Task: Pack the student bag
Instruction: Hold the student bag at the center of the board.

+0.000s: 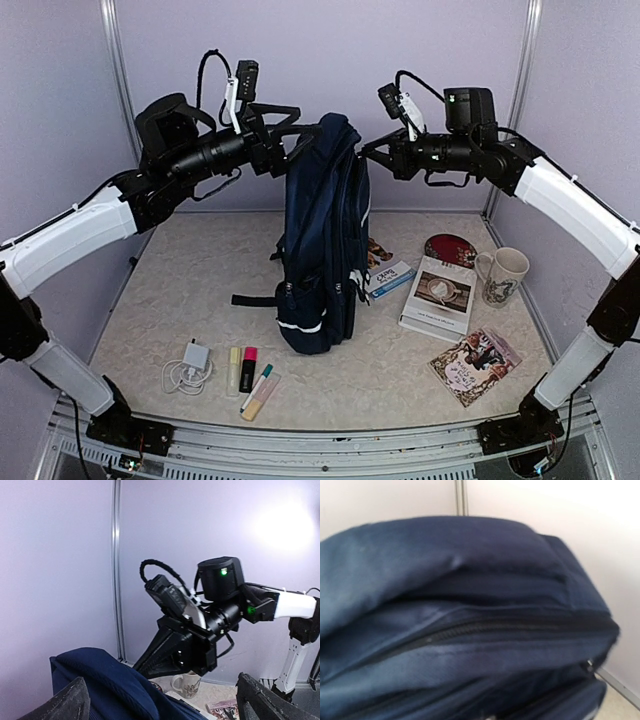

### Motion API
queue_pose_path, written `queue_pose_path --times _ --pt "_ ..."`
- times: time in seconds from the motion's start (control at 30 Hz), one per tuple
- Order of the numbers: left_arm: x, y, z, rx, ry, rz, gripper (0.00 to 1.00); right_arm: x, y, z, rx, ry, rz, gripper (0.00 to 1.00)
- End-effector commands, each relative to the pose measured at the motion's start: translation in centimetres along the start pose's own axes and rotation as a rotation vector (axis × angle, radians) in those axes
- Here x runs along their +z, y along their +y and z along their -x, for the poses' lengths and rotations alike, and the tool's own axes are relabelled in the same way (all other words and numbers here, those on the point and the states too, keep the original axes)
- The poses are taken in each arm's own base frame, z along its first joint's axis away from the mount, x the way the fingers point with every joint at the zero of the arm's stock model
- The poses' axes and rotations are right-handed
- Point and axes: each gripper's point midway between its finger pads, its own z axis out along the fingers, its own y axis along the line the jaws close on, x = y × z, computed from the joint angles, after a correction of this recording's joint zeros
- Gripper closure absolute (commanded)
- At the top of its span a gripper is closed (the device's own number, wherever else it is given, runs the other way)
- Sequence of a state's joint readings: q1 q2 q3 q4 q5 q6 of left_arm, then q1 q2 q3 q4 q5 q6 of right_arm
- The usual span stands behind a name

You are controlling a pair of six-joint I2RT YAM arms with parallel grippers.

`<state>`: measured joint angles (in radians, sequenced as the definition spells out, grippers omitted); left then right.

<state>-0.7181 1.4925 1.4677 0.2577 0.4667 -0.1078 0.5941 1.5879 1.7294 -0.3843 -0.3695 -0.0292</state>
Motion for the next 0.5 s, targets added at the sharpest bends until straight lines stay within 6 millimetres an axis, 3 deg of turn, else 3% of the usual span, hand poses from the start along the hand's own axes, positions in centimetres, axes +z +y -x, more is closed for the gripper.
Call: queue_pose_path --times 0.0,0.1,0.23,0.3,0.4,0.47 --pt "1.8 3.0 -7.1 -0.062 0.243 0.183 0.01 -0.2 0.5 4.2 -0.064 -0.119 -0.051 1.00" --pt "3.2 1.2 -8.3 -0.017 0.285 0.156 0.01 0.2 1.2 4.4 -0.079 -0.116 -0.048 1.00" --pt "3.4 2.5 -9.8 -0.004 0.344 0.222 0.04 0.2 1.9 4.8 -0.084 -0.121 -0.034 1.00" --pt "2.9 2.8 -10.2 -0.013 0.358 0.215 0.22 -0.1 2.4 5.2 -0.084 -0.135 -0.008 1.00" --pt "2.6 2.0 -9.7 -0.025 0.337 0.154 0.62 -0.4 3.5 5.9 -0.089 -0.157 0.049 1.00" --pt "2.7 0.9 -9.1 -0.003 0.323 0.095 0.93 -0.5 3.1 6.1 -0.101 -0.153 0.031 1.00"
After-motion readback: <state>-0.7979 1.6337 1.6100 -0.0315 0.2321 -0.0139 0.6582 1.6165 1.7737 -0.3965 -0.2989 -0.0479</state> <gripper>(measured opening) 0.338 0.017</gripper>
